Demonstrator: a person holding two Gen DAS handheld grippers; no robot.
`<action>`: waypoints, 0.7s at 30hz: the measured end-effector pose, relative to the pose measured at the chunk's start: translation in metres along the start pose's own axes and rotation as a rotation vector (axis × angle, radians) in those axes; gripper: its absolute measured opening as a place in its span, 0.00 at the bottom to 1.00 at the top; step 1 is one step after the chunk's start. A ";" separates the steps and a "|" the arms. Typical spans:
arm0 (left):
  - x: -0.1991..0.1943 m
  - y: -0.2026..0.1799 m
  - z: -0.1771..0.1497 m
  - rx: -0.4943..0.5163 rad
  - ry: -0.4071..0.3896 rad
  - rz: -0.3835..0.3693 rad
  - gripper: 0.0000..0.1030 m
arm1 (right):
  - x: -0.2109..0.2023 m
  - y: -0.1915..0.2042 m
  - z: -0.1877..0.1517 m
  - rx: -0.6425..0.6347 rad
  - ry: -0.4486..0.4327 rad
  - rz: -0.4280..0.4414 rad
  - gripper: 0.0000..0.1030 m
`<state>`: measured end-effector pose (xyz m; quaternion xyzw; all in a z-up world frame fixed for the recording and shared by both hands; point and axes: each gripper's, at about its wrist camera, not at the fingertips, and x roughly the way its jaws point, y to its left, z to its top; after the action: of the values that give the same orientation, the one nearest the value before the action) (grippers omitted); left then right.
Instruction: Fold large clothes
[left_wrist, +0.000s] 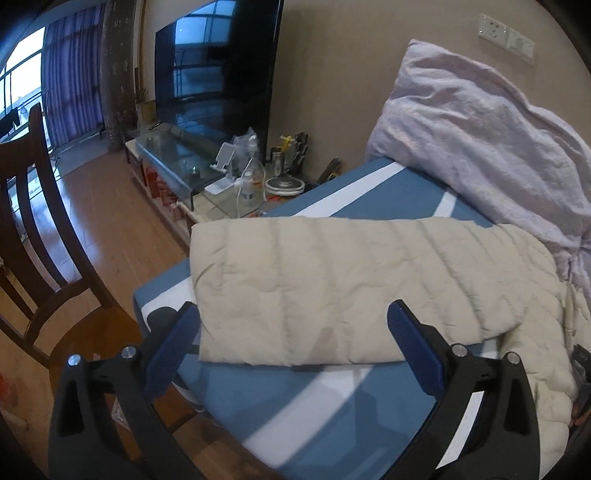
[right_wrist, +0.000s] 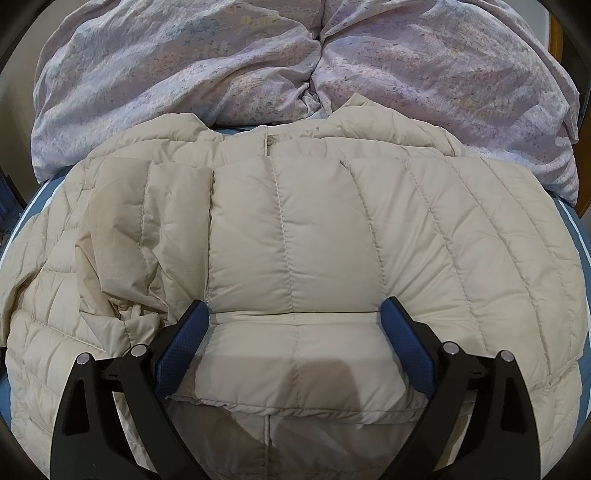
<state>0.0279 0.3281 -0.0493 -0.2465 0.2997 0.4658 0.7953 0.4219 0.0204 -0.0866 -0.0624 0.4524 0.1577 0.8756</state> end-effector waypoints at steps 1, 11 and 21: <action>0.004 0.002 0.000 -0.001 0.007 0.002 0.98 | 0.000 -0.001 0.000 -0.001 0.000 -0.001 0.93; 0.030 0.023 -0.013 -0.056 0.073 -0.035 0.86 | 0.000 0.000 0.000 -0.001 0.000 0.000 0.93; 0.030 0.025 -0.017 -0.060 0.056 -0.021 0.80 | 0.000 0.001 0.000 0.001 -0.001 0.003 0.94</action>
<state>0.0126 0.3457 -0.0848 -0.2863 0.3050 0.4592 0.7837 0.4216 0.0212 -0.0867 -0.0612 0.4521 0.1590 0.8756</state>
